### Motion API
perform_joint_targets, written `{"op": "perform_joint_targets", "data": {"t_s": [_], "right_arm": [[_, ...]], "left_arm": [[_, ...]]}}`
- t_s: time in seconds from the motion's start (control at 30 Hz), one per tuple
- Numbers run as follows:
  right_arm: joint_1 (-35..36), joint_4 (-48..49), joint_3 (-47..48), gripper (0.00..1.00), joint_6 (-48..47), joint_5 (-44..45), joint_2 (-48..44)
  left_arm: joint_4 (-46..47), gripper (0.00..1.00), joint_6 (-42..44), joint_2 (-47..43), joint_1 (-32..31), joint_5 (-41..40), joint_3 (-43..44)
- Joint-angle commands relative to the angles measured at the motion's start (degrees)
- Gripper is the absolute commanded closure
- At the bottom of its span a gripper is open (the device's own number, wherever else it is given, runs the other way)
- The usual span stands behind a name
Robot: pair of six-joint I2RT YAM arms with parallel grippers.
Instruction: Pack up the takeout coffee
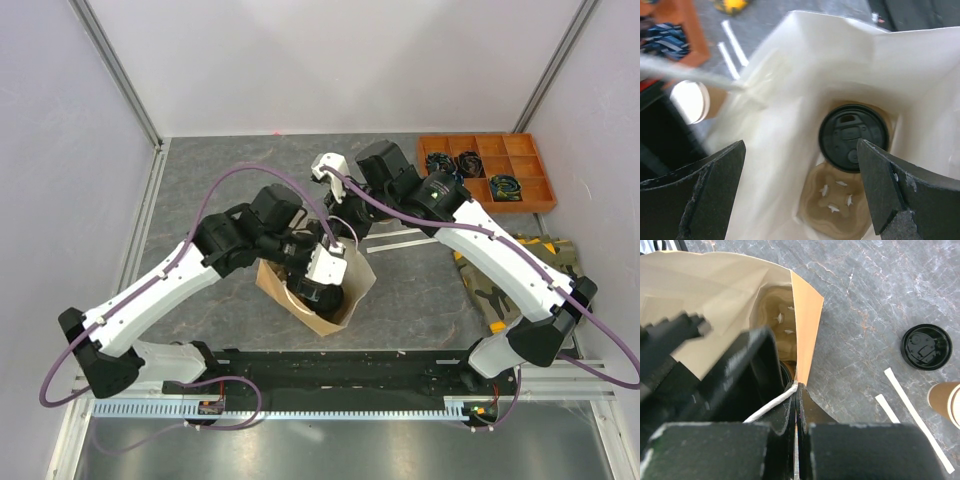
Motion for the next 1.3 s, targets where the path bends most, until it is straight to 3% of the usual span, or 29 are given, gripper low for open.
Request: {"op": "perform_joint_targets", "data": {"t_s": [0.0, 0.53, 0.73, 1.27], "right_arm": [[0.2, 0.3, 4.0, 1.0, -1.2, 0.3, -0.1], [0.2, -2.8, 6.8, 1.0, -1.2, 0.3, 3.0], [0.0, -3.4, 7.9, 1.0, -1.1, 0.4, 4.4], [-1.0, -4.2, 11.3, 1.0, -1.1, -1.2, 8.4]], "left_arm": [[7.2, 0.02, -4.7, -3.3, 2.1, 3.0, 0.8], [22.7, 0.05, -13.9, -9.7, 6.5, 1.7, -5.9], [29.3, 0.11, -18.3, -11.5, 8.0, -1.9, -8.0], [34.2, 0.17, -25.2, -11.4, 14.1, -7.7, -7.8]]}}
